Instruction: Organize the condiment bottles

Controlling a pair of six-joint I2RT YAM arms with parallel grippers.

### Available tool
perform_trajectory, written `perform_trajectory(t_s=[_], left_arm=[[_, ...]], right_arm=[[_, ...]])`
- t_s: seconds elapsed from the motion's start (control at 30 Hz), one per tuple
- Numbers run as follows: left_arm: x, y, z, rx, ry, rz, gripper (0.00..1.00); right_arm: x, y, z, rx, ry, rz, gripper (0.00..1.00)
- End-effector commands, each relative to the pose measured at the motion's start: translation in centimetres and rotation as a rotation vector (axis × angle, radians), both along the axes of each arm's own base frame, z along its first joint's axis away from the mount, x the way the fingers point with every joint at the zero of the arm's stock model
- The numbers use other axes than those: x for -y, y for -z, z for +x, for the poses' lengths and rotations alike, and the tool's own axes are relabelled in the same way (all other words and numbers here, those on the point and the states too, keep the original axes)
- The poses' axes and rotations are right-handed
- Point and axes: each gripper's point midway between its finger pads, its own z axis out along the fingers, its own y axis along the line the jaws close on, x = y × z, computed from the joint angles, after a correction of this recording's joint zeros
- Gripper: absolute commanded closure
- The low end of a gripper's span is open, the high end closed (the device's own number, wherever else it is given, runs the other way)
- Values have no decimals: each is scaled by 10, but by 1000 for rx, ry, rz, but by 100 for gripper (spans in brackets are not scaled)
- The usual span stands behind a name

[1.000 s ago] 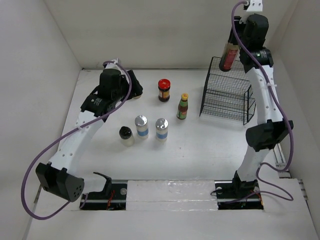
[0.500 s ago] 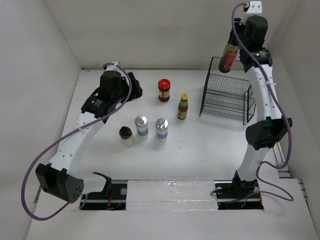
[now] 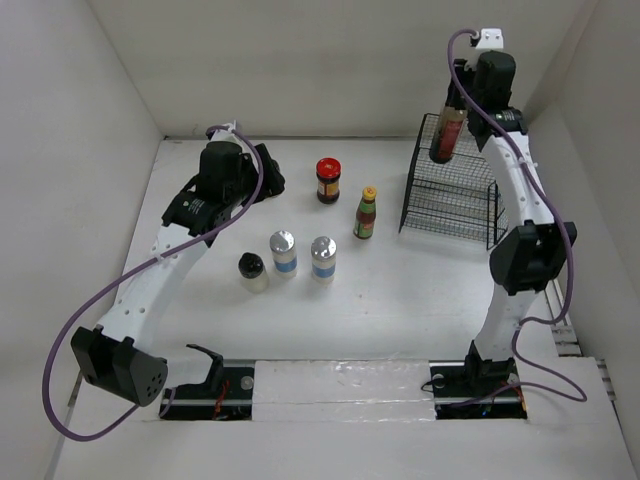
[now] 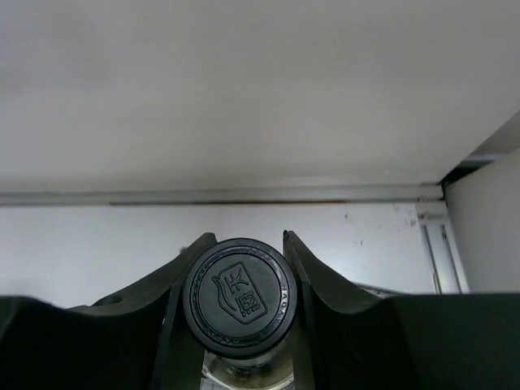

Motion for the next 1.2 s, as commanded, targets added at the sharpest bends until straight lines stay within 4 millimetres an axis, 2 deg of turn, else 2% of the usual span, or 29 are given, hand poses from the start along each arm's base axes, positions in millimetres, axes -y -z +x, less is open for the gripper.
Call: perform_trajectory(t_s=[0.0,0.17,0.3,0.37,0.5,0.53,0.57,0.6,0.63,0.73,0.77,0.87,0.9,0.97,1.0,1.03,1.07,1.1,1.13,1.17], left_arm=[[2,-17,-1,57,3,-35,28],[2,-13,-1,49,3,-32,28],[4,-15,-1,54,8,-47,28],[5,-10,-2,41,15,-47,28],[10,-6,-3,37,39,-58,28],[12,-8,-2,44,47,-65,28],[12,-8,-2,44,47,-65,28],[12,-8,-2,44,47,-65,28],[12,-8,-2,44,47,-65,28],[12,-8,-2,44,47,-65,28],[12,-8,-2,44,47,-65,28],[17,-6,-1,39,71,-77,28],[18,-10,-1,48,72,-80,28],[19,-10,-1,46,80,-84,28],[19,-10,-1,46,80,-84,27],[19,-10,-1,49,84,-76,27],[19,-14,-1,57,84,-79,27],[17,-14,0,59,75,-75,27],[17,-14,0,59,75,-75,27],[17,-24,1,82,79,-74,27]], right_arm=[[-1,-62,-7,197,-16,29,96],[-3,-29,-4,122,-26,25,95],[-5,6,-3,49,-31,41,93],[0,10,-4,46,-22,41,92],[-2,23,-7,17,-27,60,87],[3,37,-7,-12,-17,59,84],[3,36,-10,-10,-15,70,81],[1,41,-10,-21,-25,71,78],[1,42,-13,-24,-25,71,70],[3,41,-16,-24,-16,70,56],[3,34,-18,-12,-17,70,45],[9,20,-23,-2,-8,70,33],[9,7,-23,20,-9,71,27],[9,-7,-29,28,-9,71,22],[9,-23,-32,61,-11,64,18],[9,-20,-33,48,-11,63,16],[5,-33,-38,73,-16,54,14],[-1,-34,-43,65,-19,53,12],[0,-43,-53,74,-19,53,12],[-9,-44,-61,67,-37,53,16]])
